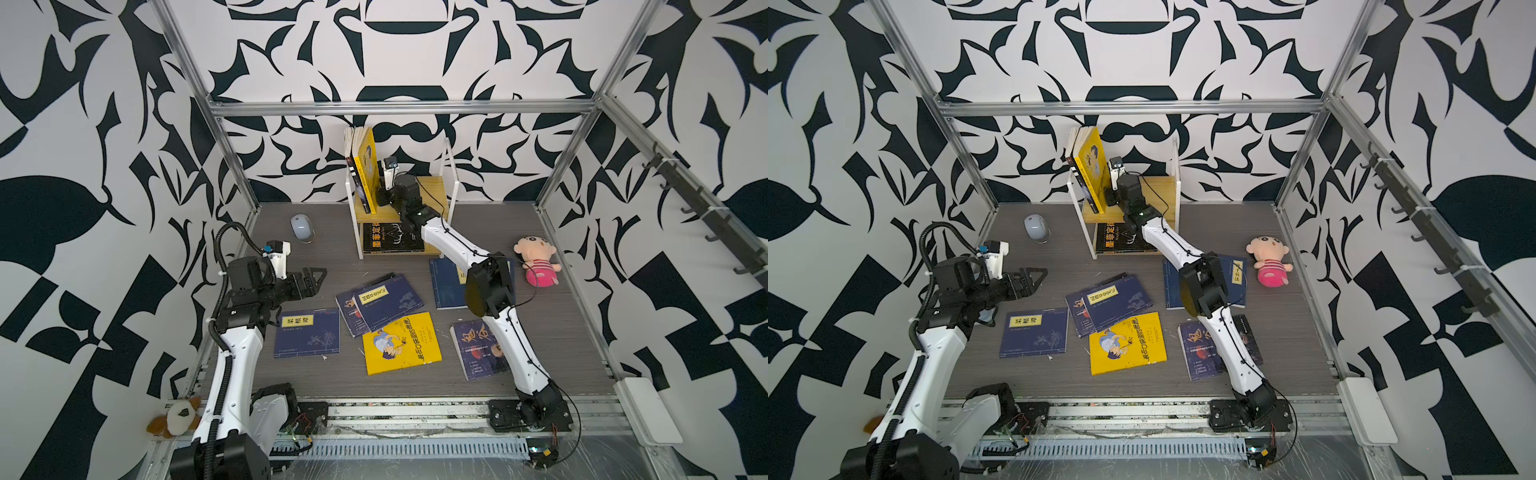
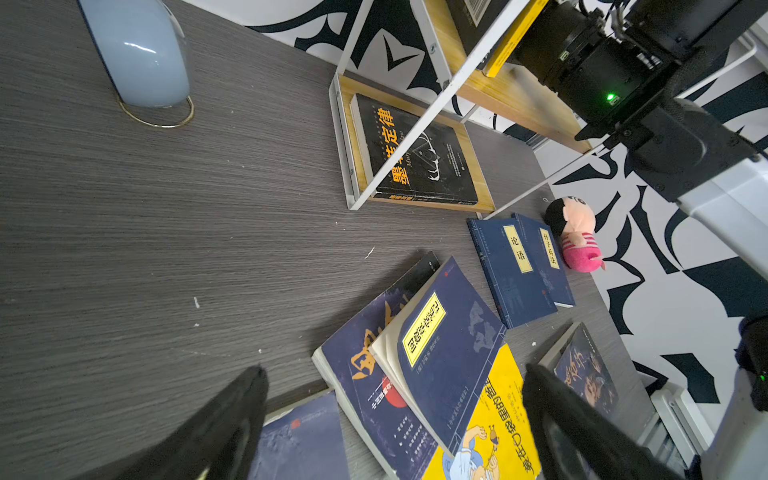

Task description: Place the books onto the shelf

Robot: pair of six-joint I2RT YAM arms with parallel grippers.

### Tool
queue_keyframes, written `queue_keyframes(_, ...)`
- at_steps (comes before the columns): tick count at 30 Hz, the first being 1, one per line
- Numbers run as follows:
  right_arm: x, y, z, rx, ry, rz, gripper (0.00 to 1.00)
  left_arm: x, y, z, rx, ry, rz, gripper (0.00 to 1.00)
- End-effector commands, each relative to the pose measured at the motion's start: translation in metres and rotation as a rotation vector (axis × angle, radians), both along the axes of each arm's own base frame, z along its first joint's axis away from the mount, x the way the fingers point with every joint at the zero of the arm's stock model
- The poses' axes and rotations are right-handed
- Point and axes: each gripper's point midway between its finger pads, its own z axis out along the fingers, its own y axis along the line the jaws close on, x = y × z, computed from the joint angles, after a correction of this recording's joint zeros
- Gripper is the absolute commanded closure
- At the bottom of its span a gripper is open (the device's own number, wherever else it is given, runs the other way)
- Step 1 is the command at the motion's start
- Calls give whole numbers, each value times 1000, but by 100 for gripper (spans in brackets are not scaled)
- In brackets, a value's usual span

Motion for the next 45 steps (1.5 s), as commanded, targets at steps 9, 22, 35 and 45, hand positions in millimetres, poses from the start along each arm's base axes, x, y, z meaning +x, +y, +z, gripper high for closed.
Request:
queue_keyframes(9,-66,-47,83,-77,-40,-62,69,-5,-16,-11,-67,68,-31,0)
queue_keyframes(22,-214,-89,36,6,196,110,31,-9,-47,-61,-266,383,1,0)
queue_keyframes(35,-302,-117,-76,80,556,117,33,-26,-84,-121,-279,631,-19,20)
queue_keyframes(45,-303,-117,-136,194,764,49,34,-29,-97,-146,-272,725,-17,32)
